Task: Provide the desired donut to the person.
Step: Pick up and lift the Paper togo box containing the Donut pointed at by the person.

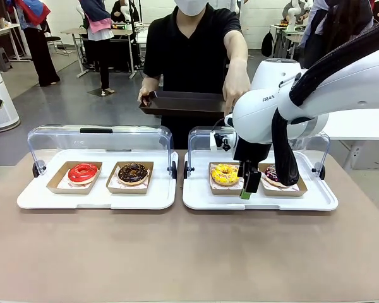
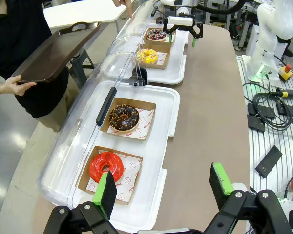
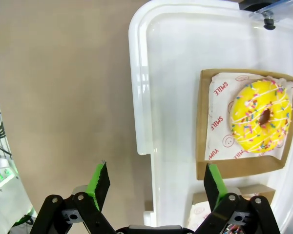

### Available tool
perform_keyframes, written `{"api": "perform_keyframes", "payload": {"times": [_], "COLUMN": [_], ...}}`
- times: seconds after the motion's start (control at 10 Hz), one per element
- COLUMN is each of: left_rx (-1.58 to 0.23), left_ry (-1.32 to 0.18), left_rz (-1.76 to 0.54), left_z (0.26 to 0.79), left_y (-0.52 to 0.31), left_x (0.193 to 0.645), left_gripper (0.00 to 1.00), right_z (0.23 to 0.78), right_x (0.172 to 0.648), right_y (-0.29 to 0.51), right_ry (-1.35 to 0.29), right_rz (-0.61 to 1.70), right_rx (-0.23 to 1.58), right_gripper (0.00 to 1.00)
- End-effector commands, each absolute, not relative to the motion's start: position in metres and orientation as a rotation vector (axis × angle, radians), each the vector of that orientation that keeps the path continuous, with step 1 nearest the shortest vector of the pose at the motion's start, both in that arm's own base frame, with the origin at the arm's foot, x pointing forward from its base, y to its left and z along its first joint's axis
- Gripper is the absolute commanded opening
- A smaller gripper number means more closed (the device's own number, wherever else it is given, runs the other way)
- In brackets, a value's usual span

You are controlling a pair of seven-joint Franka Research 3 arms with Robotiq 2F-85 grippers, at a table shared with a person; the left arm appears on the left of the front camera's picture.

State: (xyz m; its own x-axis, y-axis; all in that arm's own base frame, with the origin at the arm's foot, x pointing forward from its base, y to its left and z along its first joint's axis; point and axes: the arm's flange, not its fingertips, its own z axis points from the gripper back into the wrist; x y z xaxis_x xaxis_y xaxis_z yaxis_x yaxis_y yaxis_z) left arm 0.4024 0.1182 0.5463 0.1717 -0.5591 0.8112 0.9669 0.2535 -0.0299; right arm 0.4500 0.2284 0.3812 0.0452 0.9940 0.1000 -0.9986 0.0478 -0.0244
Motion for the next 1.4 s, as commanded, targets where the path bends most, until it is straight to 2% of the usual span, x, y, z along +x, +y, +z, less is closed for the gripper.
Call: {"api": "perform_keyframes", "payload": {"times": [0.0,1.3], "left_rx": [-0.652,-0.652], "left_ry": [-0.796,-0.796], "left_rz": [-1.193,-1.193], "left_z": [0.547,0.547], "left_y": [0.118,0.118], "left_x": [0.402,0.402], "left_gripper": [1.00,1.00], "right_z": [0.378,0.331], "right_x": [0.452,0.497], "right_y": [0.227,0.214], "right_ry": [-0.088,-0.109], "right_rz": [1.535,1.560], "right_rx": [0.057,0.004], "right_gripper": [1.00,1.00]}}
